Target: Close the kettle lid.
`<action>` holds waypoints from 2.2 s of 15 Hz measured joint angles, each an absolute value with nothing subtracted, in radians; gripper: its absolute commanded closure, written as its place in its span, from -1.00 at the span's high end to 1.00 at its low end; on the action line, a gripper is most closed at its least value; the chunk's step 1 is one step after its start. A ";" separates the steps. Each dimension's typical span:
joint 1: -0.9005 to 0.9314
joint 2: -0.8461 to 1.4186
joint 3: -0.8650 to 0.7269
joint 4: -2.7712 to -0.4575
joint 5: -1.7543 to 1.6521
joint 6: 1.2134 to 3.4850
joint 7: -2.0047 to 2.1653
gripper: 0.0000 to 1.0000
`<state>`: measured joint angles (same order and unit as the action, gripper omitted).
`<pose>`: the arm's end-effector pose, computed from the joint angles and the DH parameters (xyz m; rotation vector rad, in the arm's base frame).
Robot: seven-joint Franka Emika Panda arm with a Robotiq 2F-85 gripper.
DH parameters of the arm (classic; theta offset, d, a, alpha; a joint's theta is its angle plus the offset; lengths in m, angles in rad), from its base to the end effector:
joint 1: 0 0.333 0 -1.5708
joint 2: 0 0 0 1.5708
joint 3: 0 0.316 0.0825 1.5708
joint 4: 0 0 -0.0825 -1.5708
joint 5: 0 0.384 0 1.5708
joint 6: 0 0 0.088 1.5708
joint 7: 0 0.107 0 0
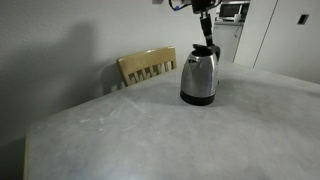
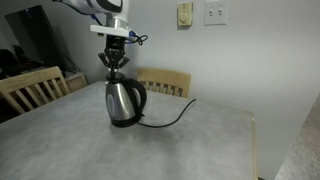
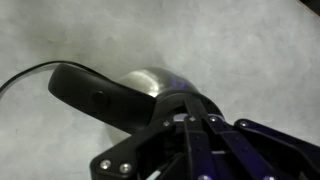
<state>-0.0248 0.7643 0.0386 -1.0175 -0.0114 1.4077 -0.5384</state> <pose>0.7138 -0.0002 0.3727 -2.8702 -0.8048 0.5375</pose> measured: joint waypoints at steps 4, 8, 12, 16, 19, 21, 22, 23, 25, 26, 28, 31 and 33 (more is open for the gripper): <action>-0.026 0.765 0.039 -1.016 -0.010 1.408 -0.574 -1.00; -0.025 0.770 0.039 -1.009 -0.012 1.415 -0.611 -1.00; -0.025 0.772 0.039 -1.006 -0.012 1.449 -0.666 -1.00; -0.024 0.773 0.040 -1.005 -0.011 1.461 -0.707 -1.00; -0.024 0.778 0.045 -1.005 -0.010 1.461 -0.732 -0.46; -0.023 0.783 0.047 -1.004 -0.010 1.461 -0.739 -0.22; -0.022 0.785 0.047 -1.003 -0.010 1.461 -0.741 -0.06; -0.021 0.788 0.047 -1.001 -0.011 1.461 -0.749 -0.44; -0.020 0.790 0.047 -1.000 -0.010 1.461 -0.749 -0.15; -0.020 0.789 0.047 -1.000 -0.010 1.459 -0.749 -0.06; -0.019 0.789 0.047 -1.000 -0.010 1.459 -0.749 0.44; -0.020 0.788 0.047 -1.000 -0.004 1.464 -0.741 -0.34; -0.037 0.774 0.045 -1.009 0.041 1.501 -0.697 -0.47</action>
<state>-0.0370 0.7741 0.0446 -1.0089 0.0407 1.5009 -0.6969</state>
